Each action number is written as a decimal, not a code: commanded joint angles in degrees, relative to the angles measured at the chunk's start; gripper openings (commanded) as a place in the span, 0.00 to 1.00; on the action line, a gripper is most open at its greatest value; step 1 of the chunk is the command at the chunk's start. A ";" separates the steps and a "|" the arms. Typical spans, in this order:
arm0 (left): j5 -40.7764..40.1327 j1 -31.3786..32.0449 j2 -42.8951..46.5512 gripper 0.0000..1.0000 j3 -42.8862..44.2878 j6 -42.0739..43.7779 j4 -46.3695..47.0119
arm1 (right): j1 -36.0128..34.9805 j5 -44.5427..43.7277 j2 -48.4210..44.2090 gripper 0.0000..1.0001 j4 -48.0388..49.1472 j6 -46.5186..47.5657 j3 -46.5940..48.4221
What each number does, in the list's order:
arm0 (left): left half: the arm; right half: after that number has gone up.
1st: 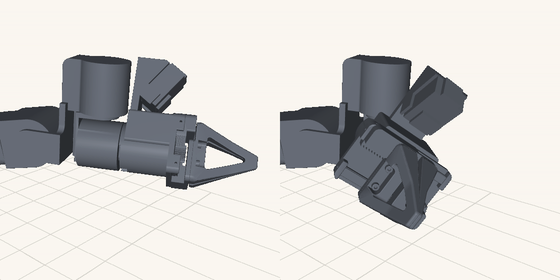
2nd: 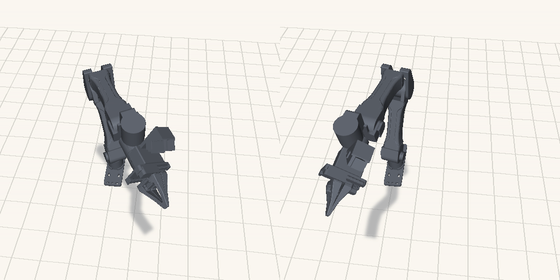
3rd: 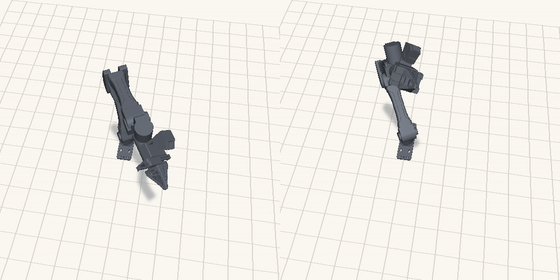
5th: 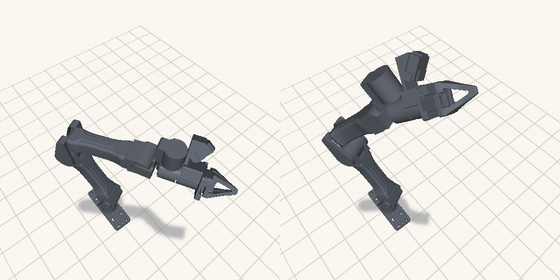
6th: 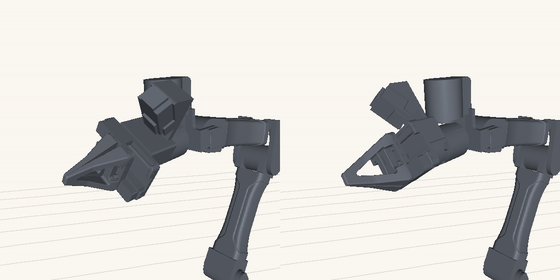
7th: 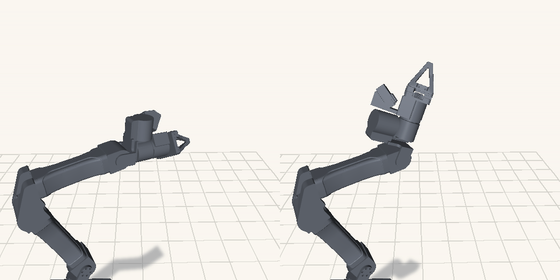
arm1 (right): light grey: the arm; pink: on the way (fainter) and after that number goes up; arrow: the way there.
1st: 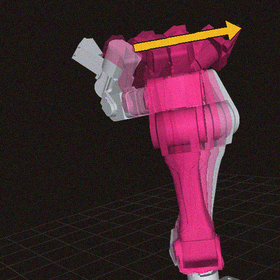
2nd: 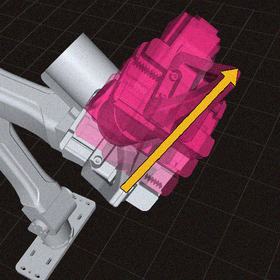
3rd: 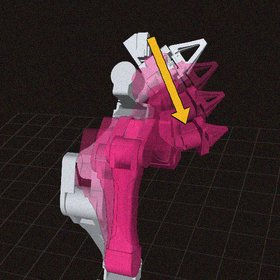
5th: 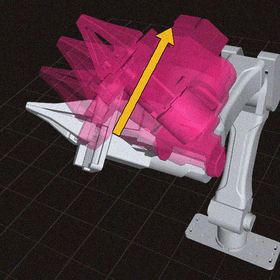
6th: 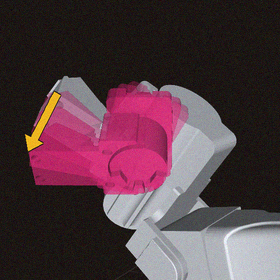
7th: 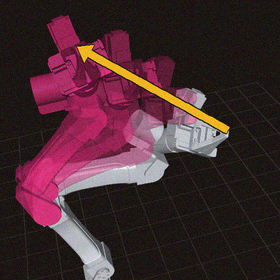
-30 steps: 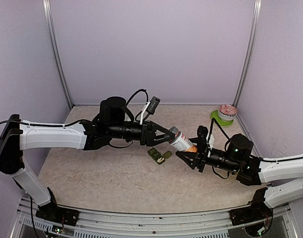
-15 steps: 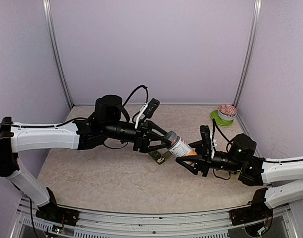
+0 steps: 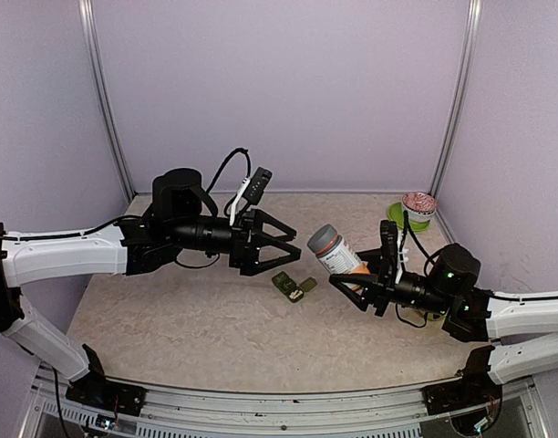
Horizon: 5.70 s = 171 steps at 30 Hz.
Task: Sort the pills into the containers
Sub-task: Close the lid of the pill bottle, then screw the lid of the pill bottle onto the pill bottle.
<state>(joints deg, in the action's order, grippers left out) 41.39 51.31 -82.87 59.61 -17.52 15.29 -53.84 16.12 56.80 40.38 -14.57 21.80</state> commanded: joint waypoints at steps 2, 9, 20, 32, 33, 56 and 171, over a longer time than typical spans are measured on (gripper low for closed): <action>-6.49 0.03 0.30 0.99 -0.22 -8.03 3.54 | 0.26 -3.61 -0.54 0.00 0.46 3.48 2.41; -13.34 2.13 -2.61 0.99 1.38 -13.39 3.00 | 0.29 -4.61 2.52 0.00 0.94 5.24 4.12; -17.11 4.08 -3.29 0.99 1.81 -15.20 5.17 | 0.27 -7.37 6.86 0.00 -0.90 5.37 6.35; -16.59 4.67 -3.64 0.99 2.08 -15.18 5.57 | 0.31 -7.55 9.91 0.00 -1.37 5.16 7.14; -16.60 4.68 -3.57 0.99 2.04 -15.17 5.68 | 0.24 -7.50 10.18 0.00 -1.44 5.17 7.18; -16.07 5.54 -3.90 0.99 2.00 -15.33 7.15 | 0.02 -1.35 18.21 0.00 0.50 2.51 9.31; -17.42 4.44 -2.38 0.99 0.77 -15.72 6.81 | -1.99 -1.57 18.45 0.00 -4.50 8.65 11.57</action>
<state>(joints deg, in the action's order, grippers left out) 21.89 54.70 -86.56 60.10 -33.61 17.98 -55.40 13.10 75.59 37.63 -5.65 32.45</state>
